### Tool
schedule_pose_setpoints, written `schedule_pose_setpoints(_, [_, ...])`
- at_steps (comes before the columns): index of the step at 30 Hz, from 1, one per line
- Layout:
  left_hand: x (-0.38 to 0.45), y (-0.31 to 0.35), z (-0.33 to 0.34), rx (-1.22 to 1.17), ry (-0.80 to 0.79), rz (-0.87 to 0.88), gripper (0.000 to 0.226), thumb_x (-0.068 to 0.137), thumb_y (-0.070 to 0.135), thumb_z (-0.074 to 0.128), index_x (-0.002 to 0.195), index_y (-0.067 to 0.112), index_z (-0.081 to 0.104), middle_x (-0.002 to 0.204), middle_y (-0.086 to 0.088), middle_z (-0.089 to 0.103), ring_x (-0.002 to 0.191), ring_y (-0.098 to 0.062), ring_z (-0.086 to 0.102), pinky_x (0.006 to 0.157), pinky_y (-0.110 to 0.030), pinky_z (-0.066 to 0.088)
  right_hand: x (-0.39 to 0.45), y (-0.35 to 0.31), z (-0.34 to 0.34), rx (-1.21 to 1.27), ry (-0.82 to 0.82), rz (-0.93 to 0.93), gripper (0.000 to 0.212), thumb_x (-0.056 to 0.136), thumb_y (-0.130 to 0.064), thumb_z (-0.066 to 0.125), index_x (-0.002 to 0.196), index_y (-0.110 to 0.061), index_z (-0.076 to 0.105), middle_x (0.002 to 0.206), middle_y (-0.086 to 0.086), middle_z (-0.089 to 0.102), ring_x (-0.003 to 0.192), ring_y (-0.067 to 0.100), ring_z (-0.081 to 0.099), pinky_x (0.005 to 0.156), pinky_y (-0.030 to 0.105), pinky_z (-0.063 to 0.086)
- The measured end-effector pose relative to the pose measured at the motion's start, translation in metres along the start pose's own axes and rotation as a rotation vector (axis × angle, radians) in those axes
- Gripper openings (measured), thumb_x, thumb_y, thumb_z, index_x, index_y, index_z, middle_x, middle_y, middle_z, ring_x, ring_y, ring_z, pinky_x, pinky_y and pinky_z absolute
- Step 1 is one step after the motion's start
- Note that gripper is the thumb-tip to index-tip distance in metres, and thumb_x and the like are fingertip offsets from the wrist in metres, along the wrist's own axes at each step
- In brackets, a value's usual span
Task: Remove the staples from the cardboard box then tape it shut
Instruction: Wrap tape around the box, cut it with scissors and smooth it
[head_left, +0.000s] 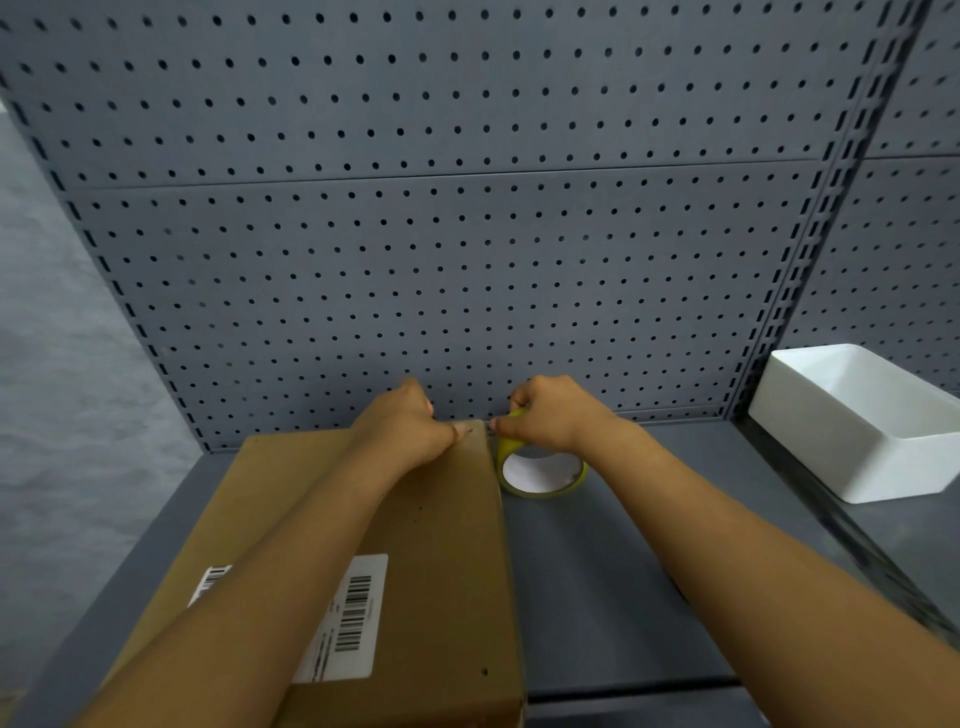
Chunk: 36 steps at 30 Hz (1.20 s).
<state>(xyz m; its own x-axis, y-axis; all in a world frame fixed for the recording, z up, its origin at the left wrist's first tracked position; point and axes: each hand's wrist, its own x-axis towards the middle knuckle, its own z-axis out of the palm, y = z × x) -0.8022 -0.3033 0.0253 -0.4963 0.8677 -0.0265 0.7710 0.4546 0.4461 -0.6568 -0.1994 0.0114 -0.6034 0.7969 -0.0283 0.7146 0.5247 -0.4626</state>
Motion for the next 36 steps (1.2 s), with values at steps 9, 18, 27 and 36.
schedule_pose_setpoints(9, [-0.008,-0.016,0.013,-0.036,0.105,0.398,0.027,0.097,0.018,0.049,0.121,0.020,0.062,0.124,0.002,0.058,0.117,-0.017,0.051,0.101,-0.037,0.042,0.000,-0.001,-0.001,0.020,-0.020,0.009,0.037,0.083,-0.041,0.067,0.064,-0.014,0.051,0.062,0.002,0.049,0.062,0.019,0.046,0.060,0.029,0.041])
schedule_pose_setpoints(18, [-0.018,-0.022,0.011,0.091,-0.148,0.464,0.042,0.101,0.040,0.038,0.142,0.036,0.040,0.152,0.017,0.031,0.140,-0.008,0.029,0.114,-0.032,0.024,-0.003,0.000,0.000,0.037,0.002,0.007,0.036,0.084,-0.039,0.065,0.064,-0.013,0.051,0.060,0.001,0.048,0.059,0.016,0.045,0.058,0.027,0.040])
schedule_pose_setpoints(27, [-0.007,-0.018,0.014,-0.218,0.004,0.412,0.020,0.091,0.023,0.063,0.108,0.024,0.073,0.120,0.008,0.067,0.110,0.001,0.059,0.092,-0.012,0.040,-0.004,0.005,0.005,0.089,0.062,0.032,0.041,0.083,-0.044,0.068,0.064,-0.014,0.046,0.056,0.001,0.042,0.059,0.017,0.042,0.052,0.026,0.034])
schedule_pose_setpoints(36, [-0.020,-0.021,0.017,0.127,-0.070,0.559,0.041,0.102,0.032,0.039,0.143,0.034,0.040,0.152,0.009,0.035,0.142,-0.007,0.025,0.114,-0.028,0.021,-0.002,0.005,0.009,0.079,0.068,0.059,0.039,0.082,-0.042,0.066,0.063,-0.014,0.047,0.058,0.001,0.046,0.060,0.018,0.046,0.056,0.029,0.040])
